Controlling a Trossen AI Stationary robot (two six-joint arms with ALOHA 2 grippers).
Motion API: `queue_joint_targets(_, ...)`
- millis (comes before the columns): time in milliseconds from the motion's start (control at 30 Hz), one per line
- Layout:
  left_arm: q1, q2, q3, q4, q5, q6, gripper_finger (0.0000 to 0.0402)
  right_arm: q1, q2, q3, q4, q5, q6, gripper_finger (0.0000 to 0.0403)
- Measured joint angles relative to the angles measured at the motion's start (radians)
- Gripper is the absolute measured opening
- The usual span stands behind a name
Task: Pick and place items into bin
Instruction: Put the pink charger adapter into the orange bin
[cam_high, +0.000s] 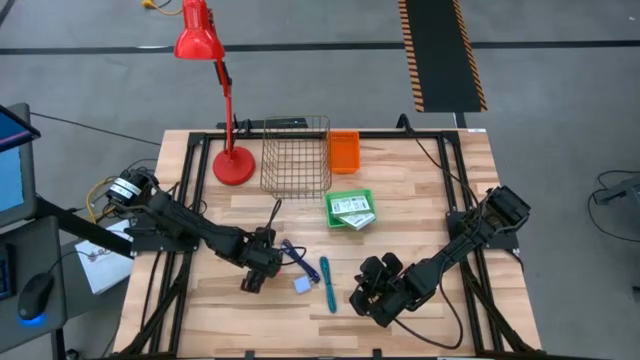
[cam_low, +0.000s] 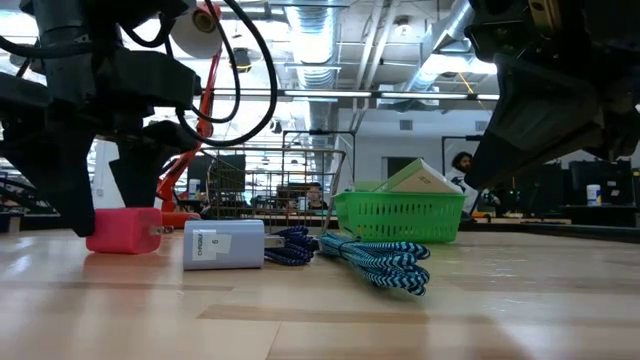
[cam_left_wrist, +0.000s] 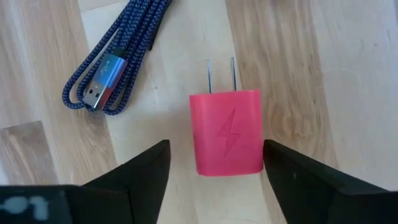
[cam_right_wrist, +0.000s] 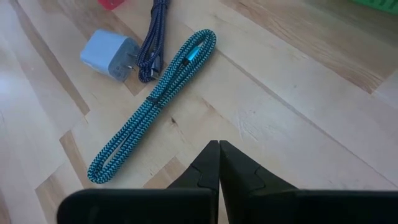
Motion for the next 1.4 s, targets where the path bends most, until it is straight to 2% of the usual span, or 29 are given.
queue_joint_targets(300,0.0,0.0,0.001,0.002,0.011,-0.004,0.0131,0.0,0.0,0.0,0.0,0.001,0.0,0.0)
queue_joint_targets(500,0.0,0.0,0.001,0.002,0.01,-0.028,0.0129,0.0,0.0,0.0,0.008,0.008,0.008,0.0)
queue_joint_targets(800,0.0,0.0,0.023,-0.053,-0.081,-0.034,0.0129,-0.004,0.0,0.0,0.14,0.134,0.099,0.0)
queue_joint_targets(1100,-0.001,0.0,0.183,-0.235,-0.261,0.032,0.0129,-0.071,0.0,0.0,0.394,0.172,0.115,0.0)
queue_joint_targets(1300,-0.001,0.0,0.326,-0.394,-0.405,0.058,0.0129,-0.1,-0.009,0.0,0.465,0.316,0.104,0.0)
queue_joint_targets(1400,-0.001,0.0,0.398,-0.454,-0.458,0.076,0.0129,-0.101,-0.029,0.0,0.494,0.375,0.043,0.0)
